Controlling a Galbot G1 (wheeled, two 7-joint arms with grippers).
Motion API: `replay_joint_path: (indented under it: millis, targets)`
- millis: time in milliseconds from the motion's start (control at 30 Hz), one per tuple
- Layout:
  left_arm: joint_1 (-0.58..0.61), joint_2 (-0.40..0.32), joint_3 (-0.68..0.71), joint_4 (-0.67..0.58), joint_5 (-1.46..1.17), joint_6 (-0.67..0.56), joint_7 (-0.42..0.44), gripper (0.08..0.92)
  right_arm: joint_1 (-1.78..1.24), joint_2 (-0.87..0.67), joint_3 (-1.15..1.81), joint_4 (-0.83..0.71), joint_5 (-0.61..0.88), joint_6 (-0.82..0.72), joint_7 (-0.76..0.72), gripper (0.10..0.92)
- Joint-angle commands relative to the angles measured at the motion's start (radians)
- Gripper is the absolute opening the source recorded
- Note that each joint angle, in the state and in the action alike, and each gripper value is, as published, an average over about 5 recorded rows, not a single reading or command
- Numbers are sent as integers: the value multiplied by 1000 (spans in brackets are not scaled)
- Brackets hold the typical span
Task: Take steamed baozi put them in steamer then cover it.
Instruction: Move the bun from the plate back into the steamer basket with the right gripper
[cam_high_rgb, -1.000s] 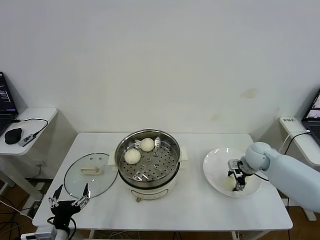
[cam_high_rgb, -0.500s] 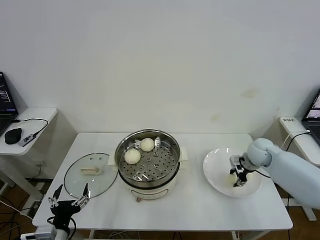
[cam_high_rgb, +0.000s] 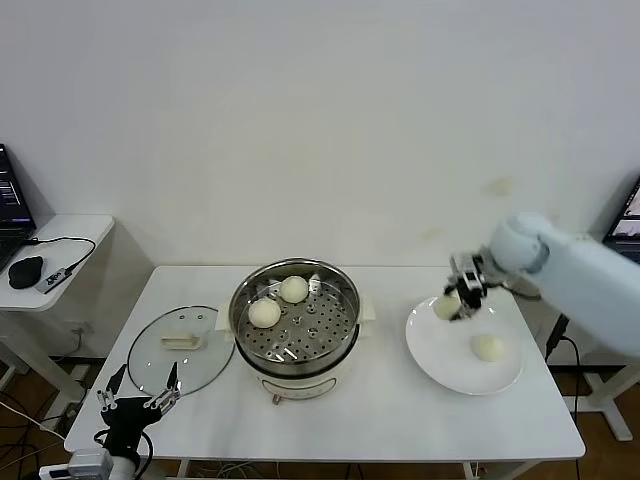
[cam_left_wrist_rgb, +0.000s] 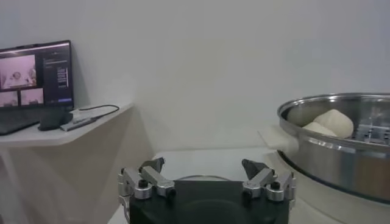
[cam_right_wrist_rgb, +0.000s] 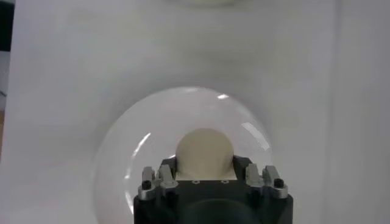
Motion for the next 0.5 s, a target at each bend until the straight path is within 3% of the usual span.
replay_joint_path:
  millis: [33, 300, 500]
  targets:
    - [0, 0, -1, -2, -2, 0, 0, 823, 357, 160, -213, 79, 214, -36, 46, 589]
    - [-2, -6, -1, -7, -5, 2, 0, 823, 328, 320, -252, 151, 328, -12, 121, 594]
    - [5, -17, -9, -19, -5, 2, 0, 823, 279, 429, -300, 119, 279, 81, 139, 594]
